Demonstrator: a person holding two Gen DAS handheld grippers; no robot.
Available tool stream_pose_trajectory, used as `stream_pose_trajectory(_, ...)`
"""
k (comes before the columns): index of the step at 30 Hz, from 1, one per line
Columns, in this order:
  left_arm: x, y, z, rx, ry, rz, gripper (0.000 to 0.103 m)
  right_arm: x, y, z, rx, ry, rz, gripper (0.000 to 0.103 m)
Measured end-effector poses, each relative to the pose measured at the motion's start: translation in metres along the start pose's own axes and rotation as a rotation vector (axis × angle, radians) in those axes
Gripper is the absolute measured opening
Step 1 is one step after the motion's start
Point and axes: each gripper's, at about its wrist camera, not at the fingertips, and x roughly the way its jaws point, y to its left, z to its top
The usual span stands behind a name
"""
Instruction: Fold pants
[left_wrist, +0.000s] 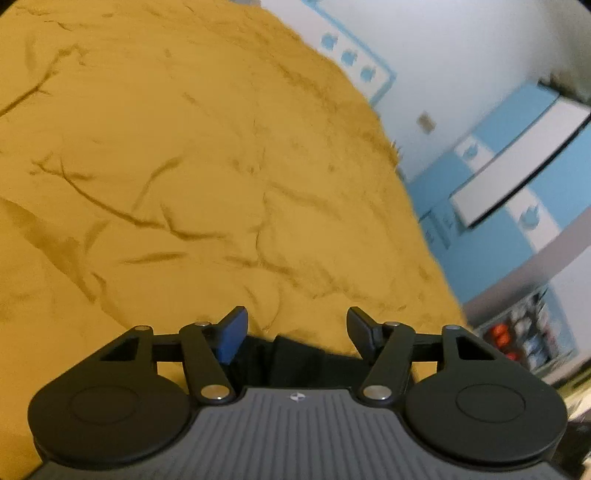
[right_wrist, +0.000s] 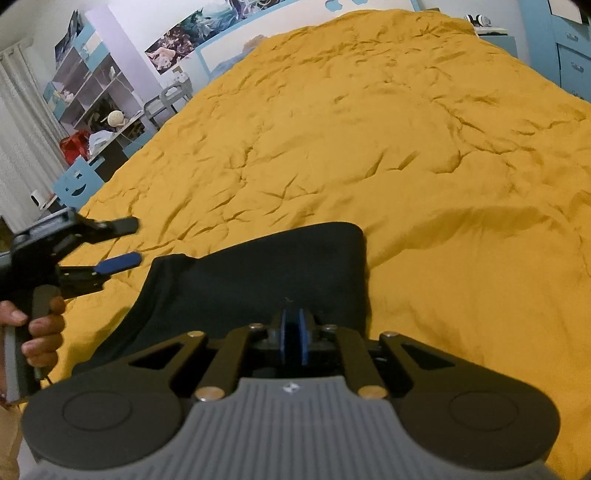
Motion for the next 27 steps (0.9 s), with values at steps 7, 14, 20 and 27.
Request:
stream_pose_trajectory(7,0.009,-0.011,-0.019,0.126,0.007,0.022,0.04,0.002,-0.005,0.0,0.007,0.006,0.013,0.004)
stream_pose_trajectory(14,0.009,-0.014,-0.023,0.238,0.034,0.123,0.014,0.006,-0.004,0.0,0.004,0.018,0.01,0.0)
stream_pose_trajectory(20,0.002,0.007,-0.028,0.137,0.035,0.131,0.027,0.003,-0.003,-0.005,0.002,0.031,-0.009,0.0)
stream_pose_trajectory(27,-0.045,-0.014,-0.027,0.192,-0.008,0.201,0.029,-0.034,0.018,-0.017,-0.11,-0.016,-0.072,0.007)
